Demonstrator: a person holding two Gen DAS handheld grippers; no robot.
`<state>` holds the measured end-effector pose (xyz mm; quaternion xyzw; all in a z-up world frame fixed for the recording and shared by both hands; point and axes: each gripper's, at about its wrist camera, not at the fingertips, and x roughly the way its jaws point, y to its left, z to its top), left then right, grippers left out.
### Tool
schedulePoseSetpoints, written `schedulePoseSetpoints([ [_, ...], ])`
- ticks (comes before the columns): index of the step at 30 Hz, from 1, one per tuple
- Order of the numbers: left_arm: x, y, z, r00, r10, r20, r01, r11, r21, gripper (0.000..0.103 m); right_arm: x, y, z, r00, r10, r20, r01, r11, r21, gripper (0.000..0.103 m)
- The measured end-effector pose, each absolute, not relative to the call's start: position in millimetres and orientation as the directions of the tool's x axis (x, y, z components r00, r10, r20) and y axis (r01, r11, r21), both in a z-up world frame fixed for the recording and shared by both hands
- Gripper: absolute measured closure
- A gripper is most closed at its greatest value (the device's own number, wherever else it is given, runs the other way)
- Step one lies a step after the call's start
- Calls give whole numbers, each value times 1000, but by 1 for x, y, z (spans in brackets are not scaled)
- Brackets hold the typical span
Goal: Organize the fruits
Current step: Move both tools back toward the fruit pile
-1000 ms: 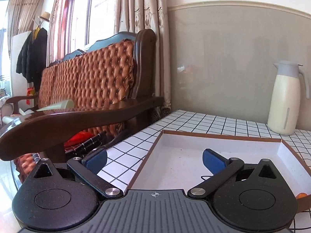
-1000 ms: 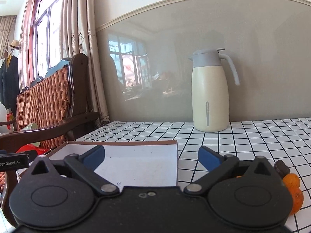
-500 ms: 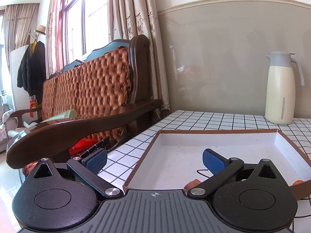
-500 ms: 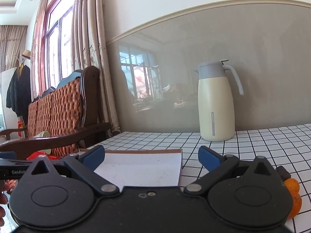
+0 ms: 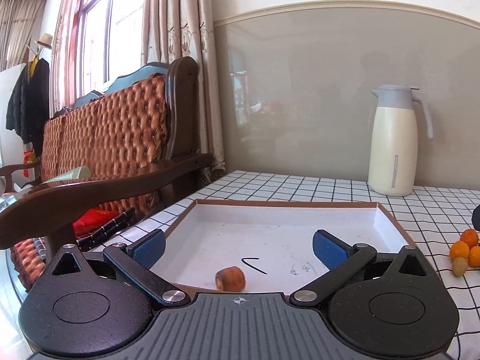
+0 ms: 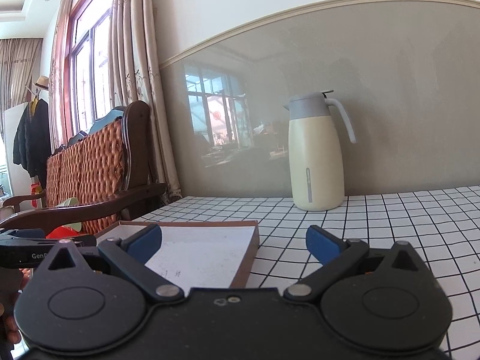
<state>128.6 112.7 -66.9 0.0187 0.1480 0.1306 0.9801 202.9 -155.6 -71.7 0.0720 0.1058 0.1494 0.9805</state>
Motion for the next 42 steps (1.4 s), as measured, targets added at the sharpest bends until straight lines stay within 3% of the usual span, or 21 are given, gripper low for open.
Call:
schedulePoseSetpoints([
  [10,122,45,-71,958,118,-262,-87,988,125,0,182,-200,-78,944,223,-244,-196,972,131,6],
  [25,127,-31,-79,956,-87,-281,128,983,133,0,178,-255,-97,927,83,-365,-30,988,149,45],
  [29,130,-45,-82,948,-121,-295,167,977,135,0,180,-265,-105,913,69,-403,-7,988,154,63],
  [42,145,-83,-97,926,-153,-346,221,961,168,8,187,-277,-111,897,69,-437,22,980,199,63],
])
